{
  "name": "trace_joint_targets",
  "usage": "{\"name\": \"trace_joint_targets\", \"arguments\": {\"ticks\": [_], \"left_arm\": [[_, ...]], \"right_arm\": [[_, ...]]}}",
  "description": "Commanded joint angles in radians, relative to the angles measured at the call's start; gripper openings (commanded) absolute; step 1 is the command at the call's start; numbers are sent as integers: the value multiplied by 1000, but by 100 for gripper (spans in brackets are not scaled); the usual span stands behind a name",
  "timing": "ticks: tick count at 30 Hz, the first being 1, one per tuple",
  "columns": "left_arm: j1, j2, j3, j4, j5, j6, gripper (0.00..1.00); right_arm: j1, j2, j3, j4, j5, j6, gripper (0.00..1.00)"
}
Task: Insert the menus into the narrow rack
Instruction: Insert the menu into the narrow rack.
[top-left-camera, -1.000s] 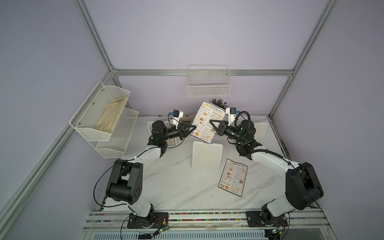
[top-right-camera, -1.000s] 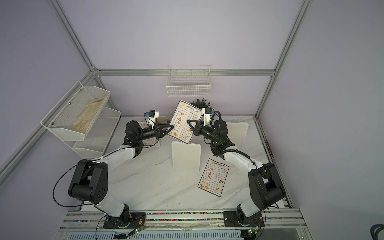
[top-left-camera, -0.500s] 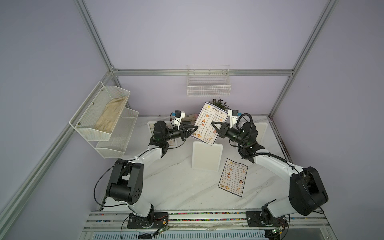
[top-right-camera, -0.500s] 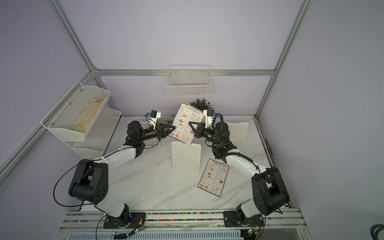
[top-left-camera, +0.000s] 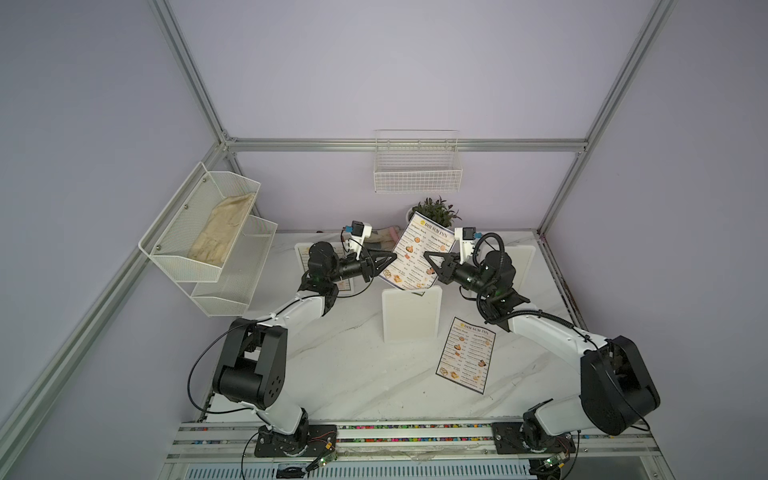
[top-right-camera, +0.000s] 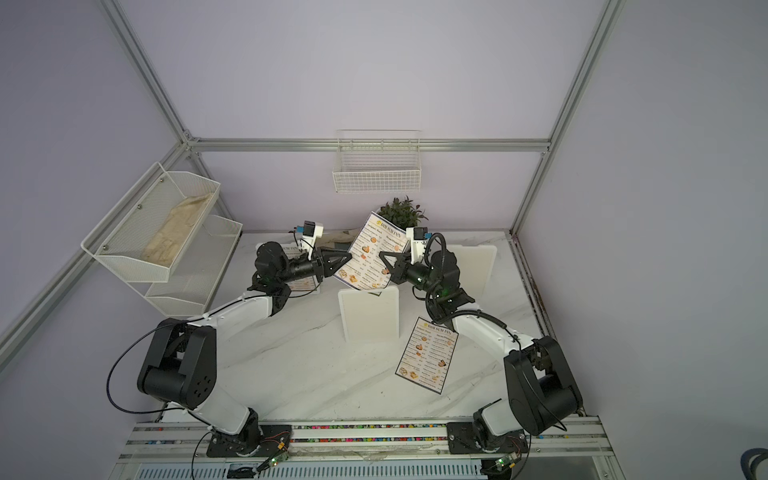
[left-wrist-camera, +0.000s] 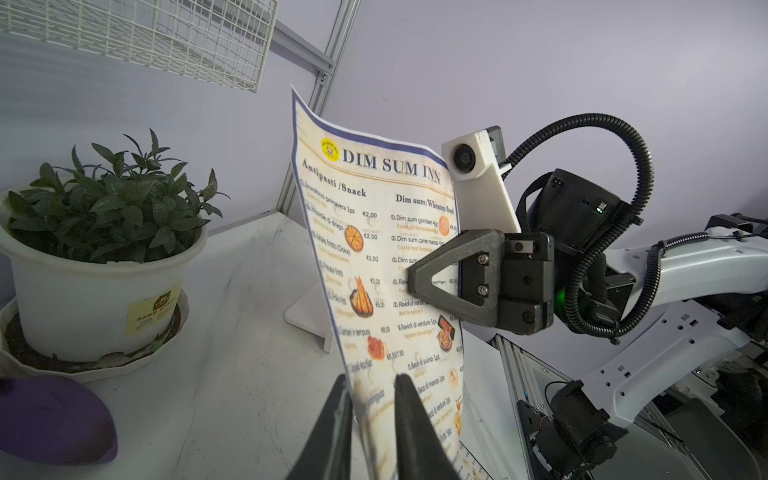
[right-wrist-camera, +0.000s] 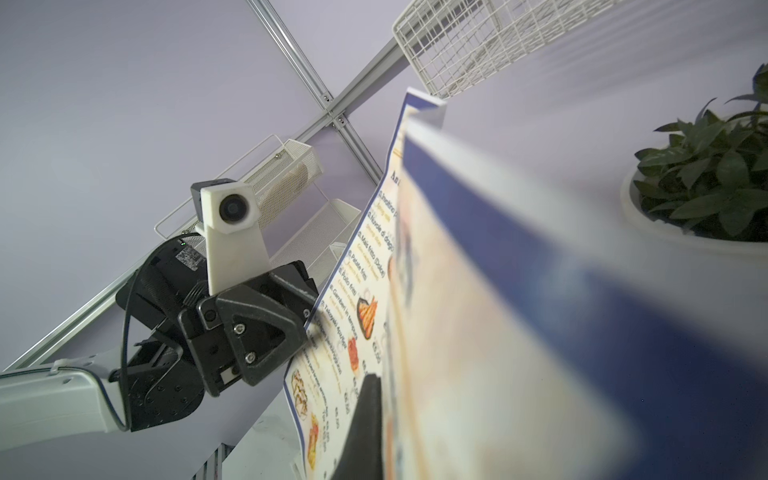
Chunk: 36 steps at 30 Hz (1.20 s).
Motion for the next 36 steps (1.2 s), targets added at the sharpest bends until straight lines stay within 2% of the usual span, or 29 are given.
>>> {"name": "trace_joint_targets", "arguments": {"ticks": [1, 4, 8, 13, 16, 24, 28, 34, 36], "left_arm": [[-3, -45, -6, 14, -12, 33, 21], [-3, -47, -4, -2, -13, 41, 22], [-2, -92, -29, -53, -51, 81, 31], [0, -282, -114, -234, -219, 211, 45], [4, -385, -192, -297, -316, 240, 49], [9, -596, -401, -377, -368, 276, 55], [8, -720, -509, -456, -512, 288, 58], [10, -875, -692, -416, -784, 283, 65], [10, -916, -726, -400, -792, 277, 67]], "right_arm": [[5, -29, -11, 40, -25, -33, 0], [6, -20, -13, 72, -48, -56, 0], [4, -5, -8, 101, -95, -83, 0], [4, 5, -5, 100, -137, -113, 0], [1, 7, -5, 90, -162, -139, 0], [-21, 11, 28, 15, -213, -211, 0], [-49, -5, 28, -4, -237, -223, 0], [-52, -42, 35, -77, -262, -300, 0], [-53, -42, 34, -81, -268, -308, 0]]}}
